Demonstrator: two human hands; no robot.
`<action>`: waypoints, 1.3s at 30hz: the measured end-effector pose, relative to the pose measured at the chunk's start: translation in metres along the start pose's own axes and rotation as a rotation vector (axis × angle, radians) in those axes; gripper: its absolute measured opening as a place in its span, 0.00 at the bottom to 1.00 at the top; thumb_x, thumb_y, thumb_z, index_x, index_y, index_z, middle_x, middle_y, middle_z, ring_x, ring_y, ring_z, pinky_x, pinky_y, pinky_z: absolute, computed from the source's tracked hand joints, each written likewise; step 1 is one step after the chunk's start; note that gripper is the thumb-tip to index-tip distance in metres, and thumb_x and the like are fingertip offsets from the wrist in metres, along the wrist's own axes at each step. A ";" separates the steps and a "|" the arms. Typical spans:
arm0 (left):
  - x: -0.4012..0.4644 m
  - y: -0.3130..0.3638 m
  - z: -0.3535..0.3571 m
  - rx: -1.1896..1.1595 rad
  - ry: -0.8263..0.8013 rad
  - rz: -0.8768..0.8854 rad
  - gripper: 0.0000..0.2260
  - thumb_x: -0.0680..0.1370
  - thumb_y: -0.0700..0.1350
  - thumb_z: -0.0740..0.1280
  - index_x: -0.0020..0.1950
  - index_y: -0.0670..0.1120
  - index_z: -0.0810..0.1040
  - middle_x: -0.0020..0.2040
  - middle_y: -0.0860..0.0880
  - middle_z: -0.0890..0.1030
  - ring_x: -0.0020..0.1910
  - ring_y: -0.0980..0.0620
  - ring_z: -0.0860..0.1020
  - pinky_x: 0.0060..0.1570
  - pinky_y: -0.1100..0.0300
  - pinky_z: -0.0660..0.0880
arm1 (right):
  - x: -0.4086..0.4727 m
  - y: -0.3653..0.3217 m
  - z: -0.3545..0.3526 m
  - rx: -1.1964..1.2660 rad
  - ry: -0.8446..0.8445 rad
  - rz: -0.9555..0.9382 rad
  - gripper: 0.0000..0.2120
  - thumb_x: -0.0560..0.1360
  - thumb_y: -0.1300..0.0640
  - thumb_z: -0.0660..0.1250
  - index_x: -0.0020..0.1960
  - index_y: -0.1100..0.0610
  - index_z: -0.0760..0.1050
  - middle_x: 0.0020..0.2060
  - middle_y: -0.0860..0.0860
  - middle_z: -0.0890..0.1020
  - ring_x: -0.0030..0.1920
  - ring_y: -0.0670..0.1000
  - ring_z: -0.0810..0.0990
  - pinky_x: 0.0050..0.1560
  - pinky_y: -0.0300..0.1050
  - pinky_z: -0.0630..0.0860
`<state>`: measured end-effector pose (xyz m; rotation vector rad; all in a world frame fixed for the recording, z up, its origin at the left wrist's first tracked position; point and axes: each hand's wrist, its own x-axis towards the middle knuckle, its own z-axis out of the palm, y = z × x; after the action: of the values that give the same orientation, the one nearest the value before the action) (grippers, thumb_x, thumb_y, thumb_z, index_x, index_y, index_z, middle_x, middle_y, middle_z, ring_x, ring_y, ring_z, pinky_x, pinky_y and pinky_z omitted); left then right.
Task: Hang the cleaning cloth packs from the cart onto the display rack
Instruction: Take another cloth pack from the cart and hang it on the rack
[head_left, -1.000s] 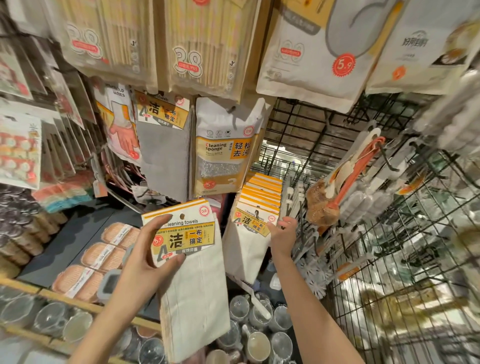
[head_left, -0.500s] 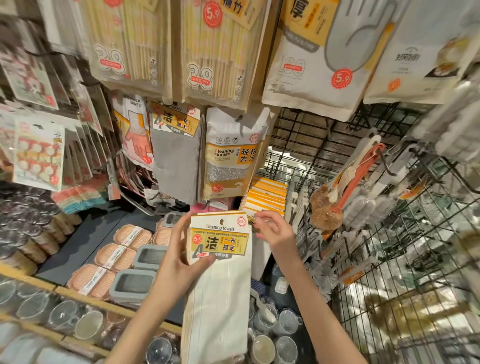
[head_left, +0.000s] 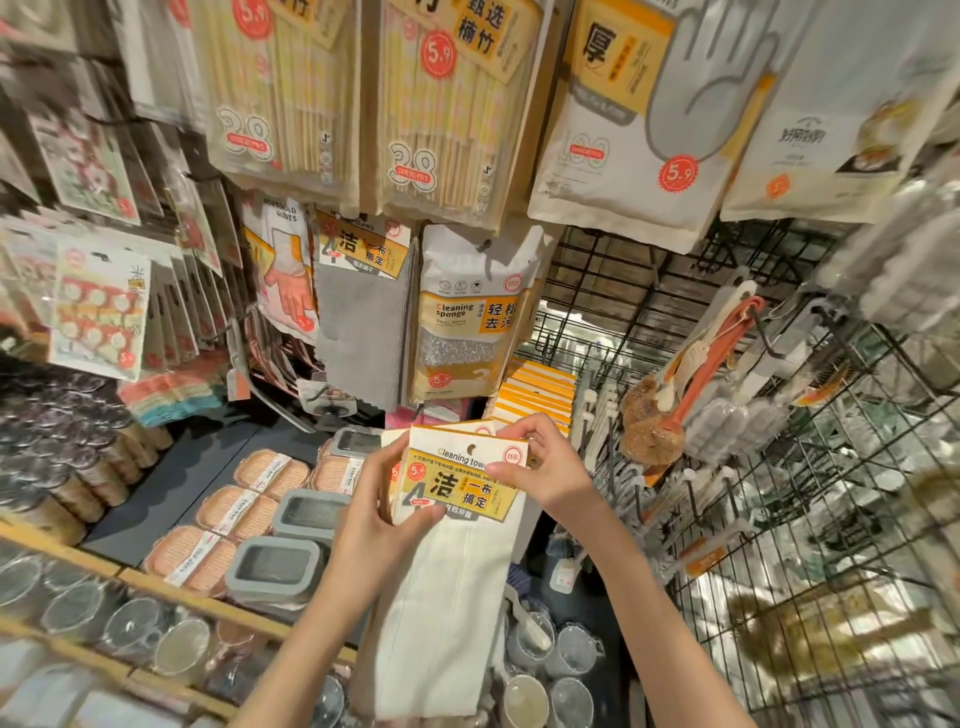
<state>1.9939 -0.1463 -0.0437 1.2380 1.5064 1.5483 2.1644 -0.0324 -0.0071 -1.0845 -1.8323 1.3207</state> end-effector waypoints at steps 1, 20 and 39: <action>0.001 0.000 0.000 0.005 0.003 0.005 0.29 0.69 0.32 0.74 0.65 0.48 0.69 0.54 0.65 0.78 0.54 0.61 0.79 0.49 0.73 0.73 | 0.000 -0.001 -0.001 0.000 0.006 0.011 0.16 0.68 0.63 0.75 0.46 0.52 0.70 0.48 0.45 0.79 0.47 0.39 0.79 0.44 0.36 0.77; 0.003 0.006 -0.006 -0.044 0.068 0.000 0.15 0.79 0.39 0.63 0.63 0.53 0.69 0.58 0.60 0.75 0.52 0.71 0.74 0.45 0.78 0.69 | -0.006 0.022 -0.012 0.103 0.082 0.055 0.13 0.71 0.72 0.68 0.49 0.57 0.75 0.48 0.49 0.79 0.43 0.41 0.82 0.41 0.37 0.79; 0.007 -0.010 -0.043 0.145 0.146 -0.014 0.19 0.79 0.38 0.64 0.67 0.55 0.68 0.56 0.79 0.69 0.59 0.77 0.67 0.52 0.68 0.69 | 0.033 0.083 -0.024 -0.177 0.380 0.164 0.10 0.73 0.68 0.67 0.53 0.60 0.78 0.50 0.51 0.79 0.48 0.50 0.75 0.47 0.40 0.72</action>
<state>1.9499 -0.1547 -0.0479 1.2129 1.7439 1.5728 2.1909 0.0211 -0.0780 -1.4938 -1.6211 0.9676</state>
